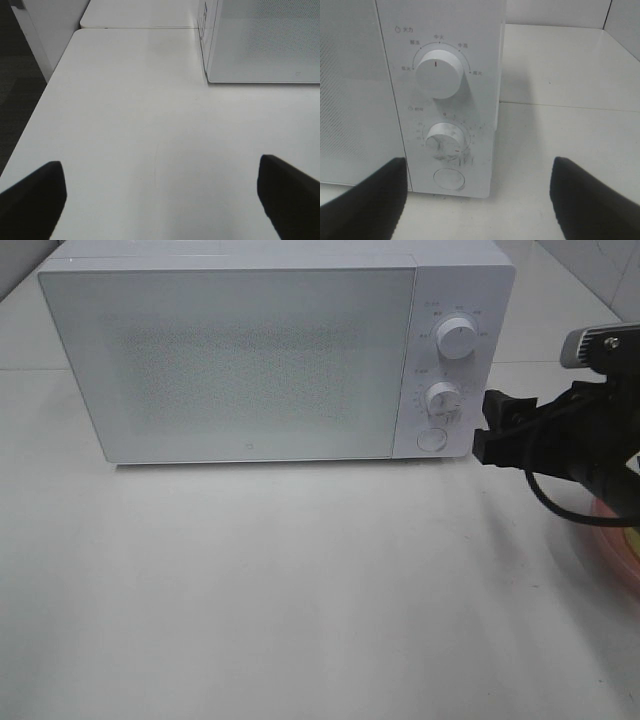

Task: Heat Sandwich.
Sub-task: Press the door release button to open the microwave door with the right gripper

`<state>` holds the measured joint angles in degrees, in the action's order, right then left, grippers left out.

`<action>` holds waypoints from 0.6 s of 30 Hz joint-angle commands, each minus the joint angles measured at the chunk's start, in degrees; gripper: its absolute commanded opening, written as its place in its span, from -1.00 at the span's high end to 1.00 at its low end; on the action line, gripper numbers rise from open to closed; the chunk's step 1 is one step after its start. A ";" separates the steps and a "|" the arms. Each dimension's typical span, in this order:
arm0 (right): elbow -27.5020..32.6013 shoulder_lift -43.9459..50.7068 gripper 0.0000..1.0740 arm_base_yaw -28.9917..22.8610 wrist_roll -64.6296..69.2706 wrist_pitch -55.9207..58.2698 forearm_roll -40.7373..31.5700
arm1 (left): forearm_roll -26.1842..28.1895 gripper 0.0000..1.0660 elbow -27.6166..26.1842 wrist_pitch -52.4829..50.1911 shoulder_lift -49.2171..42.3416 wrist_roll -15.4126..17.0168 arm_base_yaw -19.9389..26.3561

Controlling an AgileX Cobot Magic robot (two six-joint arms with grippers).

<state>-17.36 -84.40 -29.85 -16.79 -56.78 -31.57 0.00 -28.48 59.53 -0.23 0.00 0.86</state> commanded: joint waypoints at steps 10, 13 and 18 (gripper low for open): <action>0.23 -8.54 -0.42 -9.57 2.18 -11.40 -9.97 | 0.00 -0.83 0.11 -0.23 -1.55 0.00 0.23; 0.23 -10.77 -0.42 -11.06 3.15 -13.24 -10.71 | 0.00 -0.83 0.11 -0.23 -1.55 0.00 0.23; 0.23 -13.98 -0.42 -13.24 5.50 -16.33 -12.26 | 0.00 -0.83 0.11 -0.23 -1.55 0.00 0.23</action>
<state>-17.02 -97.75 -42.46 -12.49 -69.04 -43.43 0.00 -28.48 59.53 -0.23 0.00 0.86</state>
